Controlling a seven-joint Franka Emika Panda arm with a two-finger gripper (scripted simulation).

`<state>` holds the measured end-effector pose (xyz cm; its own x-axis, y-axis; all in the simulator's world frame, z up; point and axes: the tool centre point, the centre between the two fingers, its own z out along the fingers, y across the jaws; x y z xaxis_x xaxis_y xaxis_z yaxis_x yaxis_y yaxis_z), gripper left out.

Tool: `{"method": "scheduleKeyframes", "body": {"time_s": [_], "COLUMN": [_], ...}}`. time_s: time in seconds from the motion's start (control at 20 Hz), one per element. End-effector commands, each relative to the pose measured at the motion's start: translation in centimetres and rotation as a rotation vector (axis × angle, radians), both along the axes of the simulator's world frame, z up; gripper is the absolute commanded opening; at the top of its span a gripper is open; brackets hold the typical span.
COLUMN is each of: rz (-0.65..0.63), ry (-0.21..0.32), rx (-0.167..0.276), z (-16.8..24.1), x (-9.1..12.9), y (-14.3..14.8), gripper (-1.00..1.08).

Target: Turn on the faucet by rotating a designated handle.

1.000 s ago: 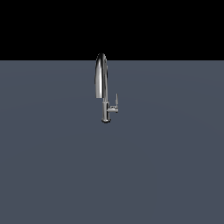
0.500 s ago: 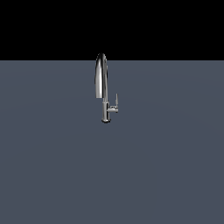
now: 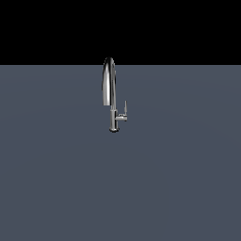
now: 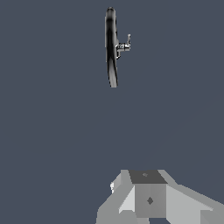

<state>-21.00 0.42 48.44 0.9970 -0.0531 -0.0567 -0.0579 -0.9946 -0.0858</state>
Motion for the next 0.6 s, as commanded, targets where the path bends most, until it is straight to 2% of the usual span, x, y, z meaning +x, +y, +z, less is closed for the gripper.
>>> {"method": "scheduleKeyframes", "body": {"time_s": [0.0,0.55], "rz": [-0.03,-0.179], "ry": [0.03,0.176], "rx": [0.029,0.174], "z": [-0.3,-2.4], "x": [1.3,7.8], "y": [0.1,0.2], "gripper": [-1.0,-1.0]}}
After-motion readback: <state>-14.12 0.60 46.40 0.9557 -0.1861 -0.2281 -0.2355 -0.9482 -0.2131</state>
